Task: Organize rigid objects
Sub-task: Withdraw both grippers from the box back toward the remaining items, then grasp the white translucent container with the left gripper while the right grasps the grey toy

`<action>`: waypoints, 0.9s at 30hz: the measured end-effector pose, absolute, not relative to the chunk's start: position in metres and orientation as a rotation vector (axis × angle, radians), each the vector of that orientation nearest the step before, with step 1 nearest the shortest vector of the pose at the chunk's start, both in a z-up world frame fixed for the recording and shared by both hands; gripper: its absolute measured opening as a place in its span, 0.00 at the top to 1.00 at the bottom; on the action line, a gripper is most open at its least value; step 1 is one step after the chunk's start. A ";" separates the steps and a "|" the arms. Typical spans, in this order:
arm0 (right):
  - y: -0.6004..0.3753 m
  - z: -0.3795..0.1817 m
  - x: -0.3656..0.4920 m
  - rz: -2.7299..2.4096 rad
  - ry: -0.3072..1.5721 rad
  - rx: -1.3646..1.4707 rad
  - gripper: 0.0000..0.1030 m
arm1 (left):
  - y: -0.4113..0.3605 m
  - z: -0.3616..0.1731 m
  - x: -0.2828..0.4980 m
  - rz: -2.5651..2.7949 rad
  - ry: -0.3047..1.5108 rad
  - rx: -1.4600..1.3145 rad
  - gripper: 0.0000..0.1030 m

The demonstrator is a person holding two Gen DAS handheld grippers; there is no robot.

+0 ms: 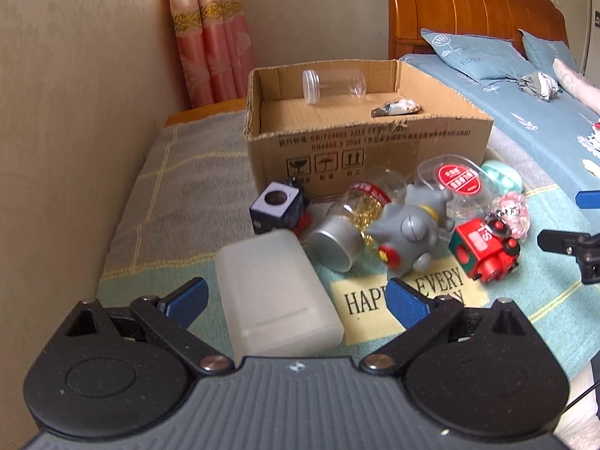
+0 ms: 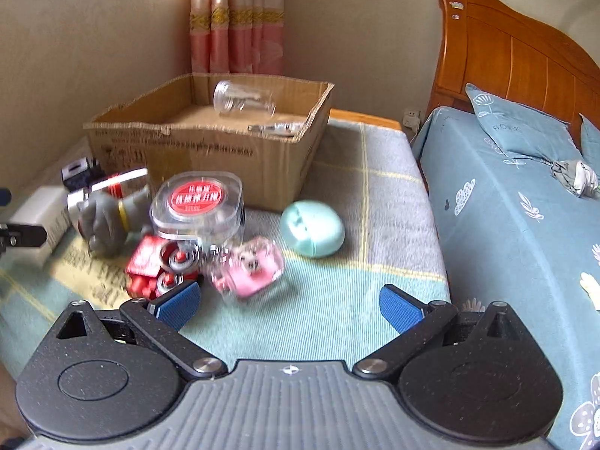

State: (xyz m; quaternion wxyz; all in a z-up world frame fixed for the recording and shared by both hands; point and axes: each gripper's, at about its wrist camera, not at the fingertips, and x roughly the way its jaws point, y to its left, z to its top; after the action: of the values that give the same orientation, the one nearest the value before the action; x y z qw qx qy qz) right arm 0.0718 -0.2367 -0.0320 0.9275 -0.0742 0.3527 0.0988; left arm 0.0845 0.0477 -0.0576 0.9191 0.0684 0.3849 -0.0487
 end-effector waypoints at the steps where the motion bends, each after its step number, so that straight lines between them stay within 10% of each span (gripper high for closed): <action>1: -0.235 -0.035 0.072 0.194 0.727 -0.172 0.00 | 0.049 -0.060 0.084 -0.097 0.798 0.133 0.03; 27: -0.205 -0.030 0.059 0.298 0.706 -0.257 0.00 | 0.111 -0.084 0.074 0.108 0.888 0.051 0.02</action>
State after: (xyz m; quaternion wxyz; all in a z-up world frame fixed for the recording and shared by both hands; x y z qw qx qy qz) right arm 0.0592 -0.2049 -0.0304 0.9194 -0.1251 0.3435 0.1451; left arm 0.0735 0.1109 -0.0839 0.9012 0.0245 0.4295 0.0523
